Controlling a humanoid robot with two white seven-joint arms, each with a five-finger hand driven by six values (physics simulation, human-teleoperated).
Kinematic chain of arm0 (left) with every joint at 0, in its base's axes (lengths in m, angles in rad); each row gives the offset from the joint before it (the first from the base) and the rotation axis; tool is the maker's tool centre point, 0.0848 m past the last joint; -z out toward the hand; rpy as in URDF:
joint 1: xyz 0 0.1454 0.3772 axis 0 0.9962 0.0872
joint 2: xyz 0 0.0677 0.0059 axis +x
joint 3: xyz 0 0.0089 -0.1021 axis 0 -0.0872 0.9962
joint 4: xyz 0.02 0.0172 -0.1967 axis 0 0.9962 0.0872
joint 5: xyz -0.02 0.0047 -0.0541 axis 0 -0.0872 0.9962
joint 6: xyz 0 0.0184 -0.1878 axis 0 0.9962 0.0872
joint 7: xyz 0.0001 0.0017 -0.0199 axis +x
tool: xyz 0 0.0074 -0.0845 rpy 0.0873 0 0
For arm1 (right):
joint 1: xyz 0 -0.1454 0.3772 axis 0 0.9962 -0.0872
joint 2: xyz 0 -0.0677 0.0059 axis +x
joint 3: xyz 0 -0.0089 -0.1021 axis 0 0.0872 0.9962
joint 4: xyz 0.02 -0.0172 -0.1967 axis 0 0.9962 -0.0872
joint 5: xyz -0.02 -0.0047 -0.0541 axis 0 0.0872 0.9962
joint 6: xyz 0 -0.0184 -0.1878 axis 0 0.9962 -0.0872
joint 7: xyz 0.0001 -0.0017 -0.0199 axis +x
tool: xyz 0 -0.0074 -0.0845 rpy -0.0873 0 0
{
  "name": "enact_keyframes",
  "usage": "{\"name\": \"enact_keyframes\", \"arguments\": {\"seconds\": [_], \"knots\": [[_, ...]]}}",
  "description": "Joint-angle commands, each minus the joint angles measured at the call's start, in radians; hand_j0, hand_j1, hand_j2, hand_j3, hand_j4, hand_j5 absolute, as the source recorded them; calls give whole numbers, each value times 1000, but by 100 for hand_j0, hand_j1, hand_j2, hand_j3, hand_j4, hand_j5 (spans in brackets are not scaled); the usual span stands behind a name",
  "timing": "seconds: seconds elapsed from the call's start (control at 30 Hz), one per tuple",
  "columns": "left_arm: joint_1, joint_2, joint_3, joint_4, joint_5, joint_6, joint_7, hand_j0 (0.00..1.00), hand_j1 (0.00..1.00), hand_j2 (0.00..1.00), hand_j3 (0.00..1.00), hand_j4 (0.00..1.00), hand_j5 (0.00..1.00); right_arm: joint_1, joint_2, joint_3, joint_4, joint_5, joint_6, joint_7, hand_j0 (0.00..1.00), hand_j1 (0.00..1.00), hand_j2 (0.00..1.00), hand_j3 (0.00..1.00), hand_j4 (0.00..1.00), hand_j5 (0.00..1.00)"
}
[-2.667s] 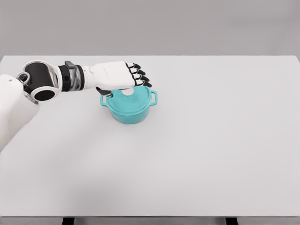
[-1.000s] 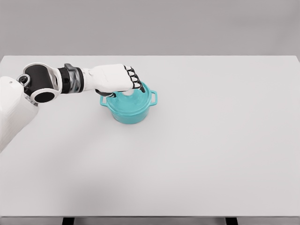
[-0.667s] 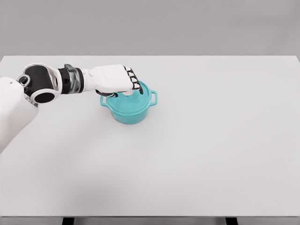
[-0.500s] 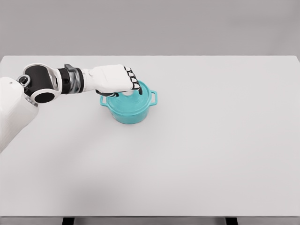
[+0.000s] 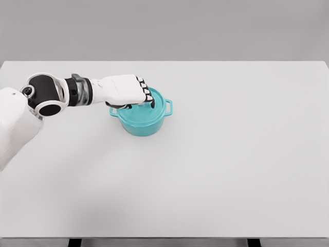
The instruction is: Open the lid of the pot with left arm
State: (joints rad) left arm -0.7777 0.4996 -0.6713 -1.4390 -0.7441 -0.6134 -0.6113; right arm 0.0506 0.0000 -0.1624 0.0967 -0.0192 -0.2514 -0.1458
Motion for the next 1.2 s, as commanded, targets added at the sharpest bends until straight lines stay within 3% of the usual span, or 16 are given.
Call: {"name": "enact_keyframes", "arguments": {"seconds": [0.0, 0.5, 1.17], "knots": [[0, 0, 1, 0, 3, 3, 0, 70, 70, 70, 70, 70, 70, 0, 0, 0, 0, -1, 0, 0, 100, 100, 100, 100, 100, 100], [2, 2, 1, 0, 6, 3, 0, 61, 61, 61, 61, 61, 61, 0, 0, 0, 0, -1, 0, 0, 100, 100, 100, 100, 100, 100], [-2, -6, 4, 3, 11, 3, 0, 58, 58, 58, 58, 58, 58, 0, 0, 0, 0, -1, 0, 0, 100, 100, 100, 100, 100, 100]]}}
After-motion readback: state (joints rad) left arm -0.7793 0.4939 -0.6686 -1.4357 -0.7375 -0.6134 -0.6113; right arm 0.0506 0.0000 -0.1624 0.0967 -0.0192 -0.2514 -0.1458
